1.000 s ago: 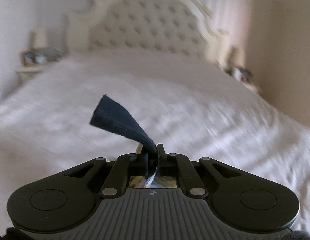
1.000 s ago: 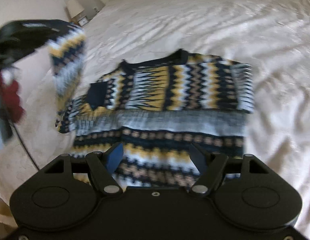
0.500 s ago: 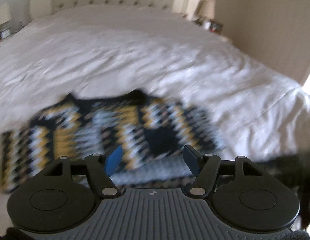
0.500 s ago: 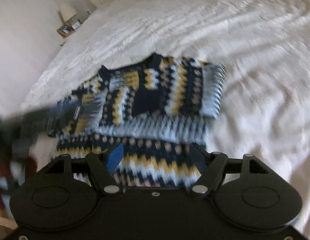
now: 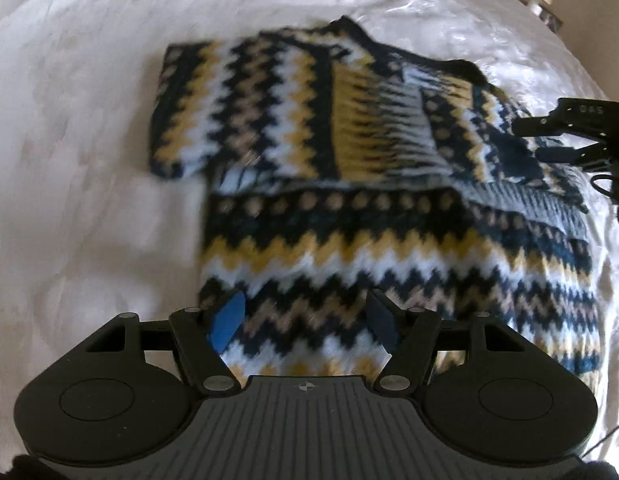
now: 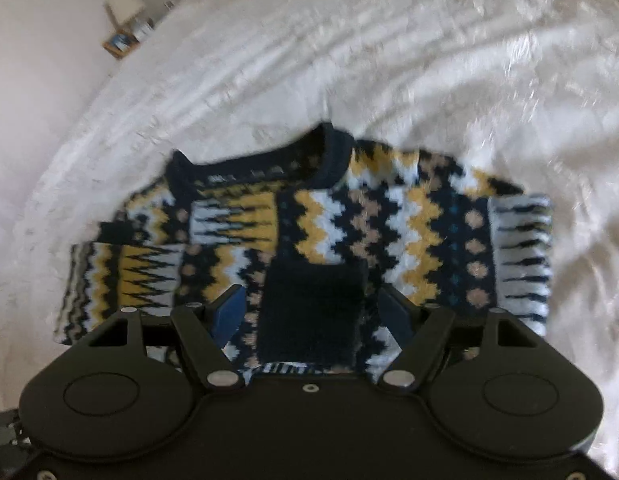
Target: Fold small clothes
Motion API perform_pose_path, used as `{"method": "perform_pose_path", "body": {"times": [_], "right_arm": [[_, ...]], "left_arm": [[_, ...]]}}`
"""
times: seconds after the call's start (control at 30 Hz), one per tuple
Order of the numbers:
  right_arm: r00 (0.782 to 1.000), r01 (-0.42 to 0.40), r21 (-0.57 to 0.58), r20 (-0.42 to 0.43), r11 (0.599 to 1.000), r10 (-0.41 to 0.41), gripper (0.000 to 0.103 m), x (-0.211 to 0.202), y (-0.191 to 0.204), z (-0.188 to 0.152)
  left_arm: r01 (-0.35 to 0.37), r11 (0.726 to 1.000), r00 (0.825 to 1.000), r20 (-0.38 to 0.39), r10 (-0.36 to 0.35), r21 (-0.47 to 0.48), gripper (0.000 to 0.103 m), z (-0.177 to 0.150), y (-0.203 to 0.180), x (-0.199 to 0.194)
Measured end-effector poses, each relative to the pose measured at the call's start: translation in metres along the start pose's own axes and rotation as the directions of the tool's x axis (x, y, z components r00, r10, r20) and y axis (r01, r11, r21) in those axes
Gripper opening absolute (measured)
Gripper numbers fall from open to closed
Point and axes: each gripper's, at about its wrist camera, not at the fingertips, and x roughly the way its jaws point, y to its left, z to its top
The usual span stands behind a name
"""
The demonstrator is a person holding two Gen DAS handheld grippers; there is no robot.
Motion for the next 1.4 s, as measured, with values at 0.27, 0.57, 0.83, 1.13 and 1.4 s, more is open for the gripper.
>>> {"method": "perform_pose_path", "body": {"times": [0.27,0.57,0.83,1.13,1.4], "right_arm": [[1.0,-0.031,-0.1,0.001,0.995,0.031,0.018,-0.009,0.037,0.006],[0.967,0.178,-0.093,0.203,0.98,-0.156,0.018,-0.105,0.0,0.029],[0.957,0.286,-0.086,0.08,0.954,-0.279,0.053,-0.064,-0.021,0.019],[0.986,-0.12,-0.34,0.068,0.933,0.152,0.058,-0.041,0.104,0.067],[0.932,-0.362,-0.447,-0.141,0.818,0.335,0.058,0.033,0.185,0.096]], "left_arm": [[0.037,0.999,0.999,0.039,-0.038,0.006,0.066,0.009,0.002,-0.011],[0.082,0.997,0.983,0.166,-0.08,-0.005,0.066,0.038,0.005,-0.04],[0.076,0.997,0.981,0.18,-0.07,-0.025,0.066,0.065,0.003,-0.023],[0.125,0.97,0.974,0.211,-0.08,-0.207,0.066,0.11,0.041,-0.003],[0.228,0.949,0.97,0.131,-0.203,-0.216,0.035,0.148,0.062,0.059]]}}
